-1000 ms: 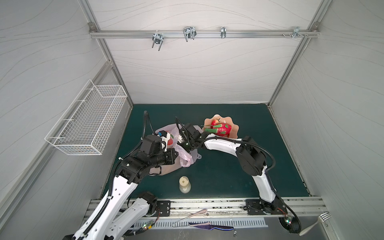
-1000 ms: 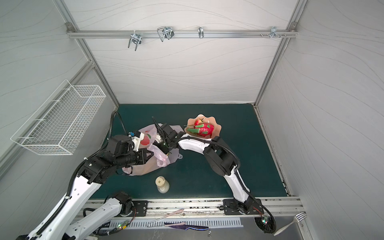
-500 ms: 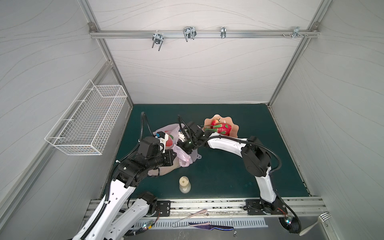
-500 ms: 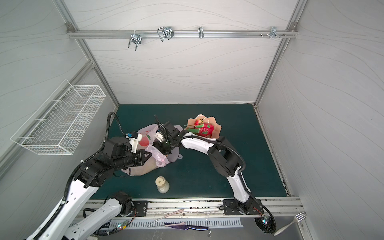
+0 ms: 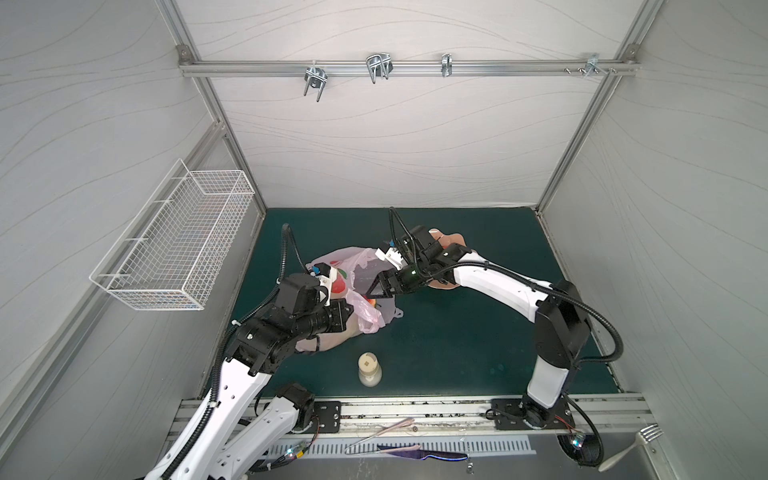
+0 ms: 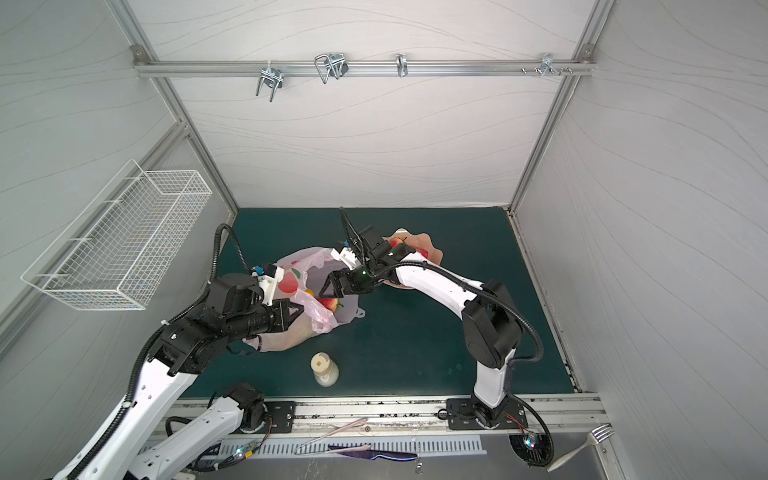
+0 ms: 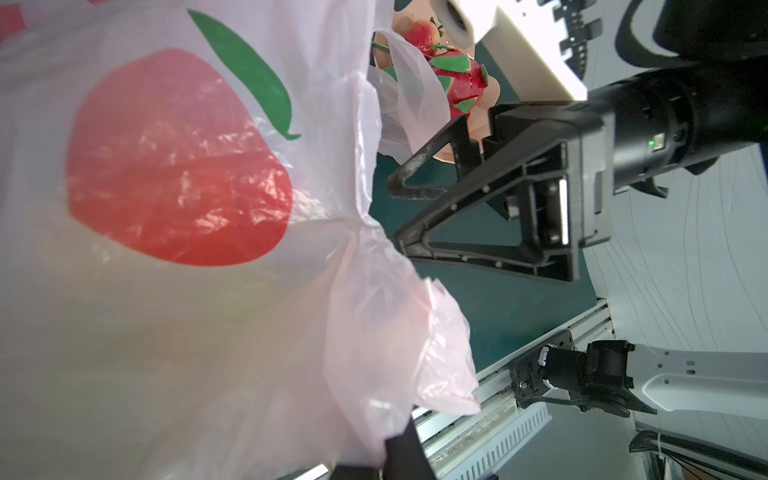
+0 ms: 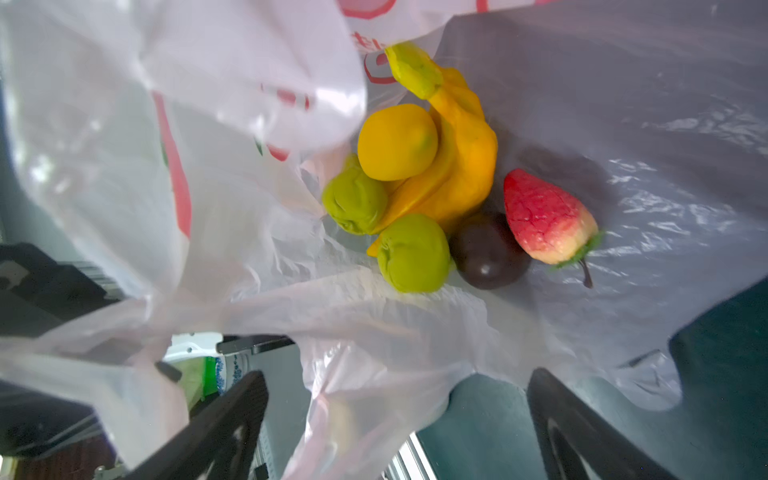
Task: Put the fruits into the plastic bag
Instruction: 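Withdraw the right gripper from the bag back over the bowl, then lower the right gripper onto the red-yellow peach in the bowl and grasp it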
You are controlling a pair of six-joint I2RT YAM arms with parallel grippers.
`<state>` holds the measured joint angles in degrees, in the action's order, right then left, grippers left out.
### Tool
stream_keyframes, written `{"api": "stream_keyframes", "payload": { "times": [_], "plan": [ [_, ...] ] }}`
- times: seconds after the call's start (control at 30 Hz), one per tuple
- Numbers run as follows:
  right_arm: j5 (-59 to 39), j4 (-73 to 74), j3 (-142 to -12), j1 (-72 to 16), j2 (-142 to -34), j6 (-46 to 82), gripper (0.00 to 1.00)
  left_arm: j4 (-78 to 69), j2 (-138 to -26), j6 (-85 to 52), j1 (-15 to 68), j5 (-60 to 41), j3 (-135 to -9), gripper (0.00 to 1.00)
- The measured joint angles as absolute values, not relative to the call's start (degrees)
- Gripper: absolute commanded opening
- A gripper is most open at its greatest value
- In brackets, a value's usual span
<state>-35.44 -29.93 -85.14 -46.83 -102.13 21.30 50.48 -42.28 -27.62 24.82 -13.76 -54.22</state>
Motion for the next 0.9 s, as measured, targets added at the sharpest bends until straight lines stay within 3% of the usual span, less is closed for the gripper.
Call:
{"api": "stream_keyframes", "payload": {
  "times": [0.23, 0.57, 0.9],
  "plan": [
    [-33.4, -34.9, -83.4, -37.8, -96.9, 17.5, 0.99, 49.9, -42.7, -27.6, 24.8, -14.0, -54.2, 0.00],
    [-4.8, -49.7, -98.7, -33.1, -102.3, 5.9, 0.99, 49.5, -42.9, -27.6, 24.8, -14.2, -54.2, 0.00],
    [5.6, -52.8, -109.0, -31.8, -114.3, 0.6, 0.99, 49.5, -43.0, -27.7, 24.8, -14.6, -54.2, 0.00]
  ]
}}
